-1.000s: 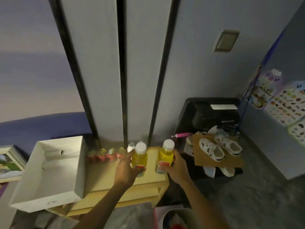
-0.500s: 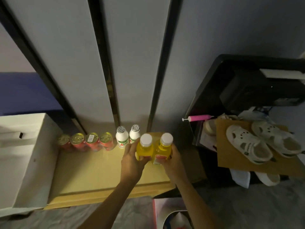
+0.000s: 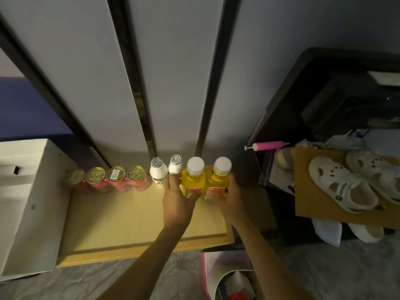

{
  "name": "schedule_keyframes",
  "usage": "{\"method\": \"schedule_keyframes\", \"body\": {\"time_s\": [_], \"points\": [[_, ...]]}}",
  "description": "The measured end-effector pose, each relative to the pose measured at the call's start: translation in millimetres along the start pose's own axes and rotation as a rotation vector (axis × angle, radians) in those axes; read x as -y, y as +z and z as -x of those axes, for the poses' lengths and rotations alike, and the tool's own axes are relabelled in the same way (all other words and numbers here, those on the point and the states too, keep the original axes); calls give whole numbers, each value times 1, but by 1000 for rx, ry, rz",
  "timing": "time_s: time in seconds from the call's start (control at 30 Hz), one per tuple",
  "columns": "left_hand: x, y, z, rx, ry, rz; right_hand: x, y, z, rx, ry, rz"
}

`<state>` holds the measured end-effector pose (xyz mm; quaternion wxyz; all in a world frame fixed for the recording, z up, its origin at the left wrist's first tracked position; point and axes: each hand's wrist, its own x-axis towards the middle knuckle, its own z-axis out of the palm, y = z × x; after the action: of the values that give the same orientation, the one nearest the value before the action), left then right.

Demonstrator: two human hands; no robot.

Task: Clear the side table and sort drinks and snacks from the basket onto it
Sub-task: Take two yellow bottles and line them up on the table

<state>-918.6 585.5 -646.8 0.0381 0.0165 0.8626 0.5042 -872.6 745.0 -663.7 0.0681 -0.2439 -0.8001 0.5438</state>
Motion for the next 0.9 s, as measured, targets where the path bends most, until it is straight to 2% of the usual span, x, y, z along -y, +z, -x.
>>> {"method": "schedule_keyframes", "body": {"time_s": [0.27,0.57,0.77,0.9], "points": [[3,1,-1,-60,4,-38,0,4,-10,-1,-4,90],[1,-13,1,8,34,-54,21,-10,2,102,55,103],[-8,-81,27,157,157,-285,84,-44,49,197,174,322],[-43,-153,28,276,246,-416,140,-63,88,191,119,480]]}}
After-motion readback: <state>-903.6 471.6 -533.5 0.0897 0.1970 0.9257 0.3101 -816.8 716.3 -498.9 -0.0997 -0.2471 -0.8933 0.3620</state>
